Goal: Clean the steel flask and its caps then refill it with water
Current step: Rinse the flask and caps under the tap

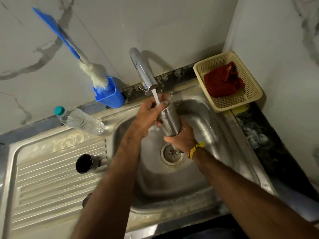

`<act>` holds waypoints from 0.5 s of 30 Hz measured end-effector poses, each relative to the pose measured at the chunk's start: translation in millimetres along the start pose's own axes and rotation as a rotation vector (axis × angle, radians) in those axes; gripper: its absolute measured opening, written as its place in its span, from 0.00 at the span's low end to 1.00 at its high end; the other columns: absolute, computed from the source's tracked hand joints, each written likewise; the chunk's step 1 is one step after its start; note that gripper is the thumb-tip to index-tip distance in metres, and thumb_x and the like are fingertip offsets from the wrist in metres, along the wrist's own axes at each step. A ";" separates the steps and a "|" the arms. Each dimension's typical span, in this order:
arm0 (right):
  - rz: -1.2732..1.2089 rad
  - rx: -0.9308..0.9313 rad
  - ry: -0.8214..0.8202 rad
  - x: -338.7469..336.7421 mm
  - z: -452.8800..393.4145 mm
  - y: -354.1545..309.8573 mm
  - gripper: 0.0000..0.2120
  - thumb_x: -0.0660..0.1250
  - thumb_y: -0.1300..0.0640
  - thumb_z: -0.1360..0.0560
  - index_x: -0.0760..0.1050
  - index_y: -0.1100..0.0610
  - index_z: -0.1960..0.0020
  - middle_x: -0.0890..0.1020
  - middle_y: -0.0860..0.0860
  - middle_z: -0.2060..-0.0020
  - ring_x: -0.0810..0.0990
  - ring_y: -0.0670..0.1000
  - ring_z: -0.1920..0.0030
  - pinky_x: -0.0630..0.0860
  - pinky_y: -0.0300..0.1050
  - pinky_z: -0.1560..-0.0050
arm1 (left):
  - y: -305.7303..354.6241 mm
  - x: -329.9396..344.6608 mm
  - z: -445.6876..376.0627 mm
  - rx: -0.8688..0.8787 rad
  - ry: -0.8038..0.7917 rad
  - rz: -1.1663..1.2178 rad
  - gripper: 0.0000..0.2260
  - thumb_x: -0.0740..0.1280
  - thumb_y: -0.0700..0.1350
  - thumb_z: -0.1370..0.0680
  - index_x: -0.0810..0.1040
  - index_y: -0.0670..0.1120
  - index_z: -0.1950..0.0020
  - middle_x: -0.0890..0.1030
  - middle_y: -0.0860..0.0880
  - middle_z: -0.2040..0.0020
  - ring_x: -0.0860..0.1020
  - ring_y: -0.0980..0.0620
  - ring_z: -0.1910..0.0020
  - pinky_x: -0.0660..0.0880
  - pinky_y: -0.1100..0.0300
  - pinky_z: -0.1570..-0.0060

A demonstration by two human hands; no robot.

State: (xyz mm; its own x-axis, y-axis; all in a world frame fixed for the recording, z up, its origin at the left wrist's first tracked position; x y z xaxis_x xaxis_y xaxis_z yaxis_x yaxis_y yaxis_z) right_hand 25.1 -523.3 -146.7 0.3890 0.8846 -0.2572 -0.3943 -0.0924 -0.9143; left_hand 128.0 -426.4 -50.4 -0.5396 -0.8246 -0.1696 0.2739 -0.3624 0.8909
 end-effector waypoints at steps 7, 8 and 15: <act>0.080 -0.016 -0.067 -8.8 -7.9 -1.6 0.37 0.81 0.60 0.41 0.73 0.51 0.35 0.82 0.47 0.48 0.81 0.49 0.49 0.78 0.41 0.52 | 10.8 15.1 4.4 0.277 -0.064 -0.406 0.16 0.72 0.52 0.22 0.79 0.54 0.34 0.83 0.52 0.43 0.82 0.56 0.46 0.81 0.58 0.46; 0.087 -0.024 -0.087 -6.2 -10.5 -1.8 0.37 0.81 0.60 0.42 0.73 0.51 0.35 0.82 0.47 0.47 0.82 0.50 0.48 0.80 0.44 0.50 | 10.2 14.3 2.3 0.293 -0.044 -0.505 0.20 0.75 0.54 0.25 0.77 0.55 0.34 0.81 0.52 0.42 0.81 0.55 0.46 0.80 0.57 0.46; 0.049 -0.011 -0.237 7.6 -9.7 -9.5 0.35 0.81 0.61 0.39 0.73 0.51 0.35 0.82 0.48 0.47 0.81 0.48 0.47 0.79 0.46 0.48 | 33.4 10.0 9.7 0.475 0.046 -0.838 0.21 0.71 0.59 0.23 0.76 0.53 0.33 0.79 0.49 0.37 0.77 0.50 0.39 0.76 0.51 0.39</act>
State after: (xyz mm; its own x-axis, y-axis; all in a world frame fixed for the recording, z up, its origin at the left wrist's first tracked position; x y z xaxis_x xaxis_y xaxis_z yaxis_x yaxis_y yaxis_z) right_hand 39.9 -520.2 -143.0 0.1625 0.9615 -0.2216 -0.3985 -0.1415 -0.9062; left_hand 124.0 -442.6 -18.3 -0.3787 -0.3977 -0.8357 -0.5424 -0.6363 0.5486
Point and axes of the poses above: each hand's wrist, its own z-axis away from the middle knuckle, its own x-axis out of the palm, y = z × x, the point moved 9 cm from there along -z, towards the middle knuckle
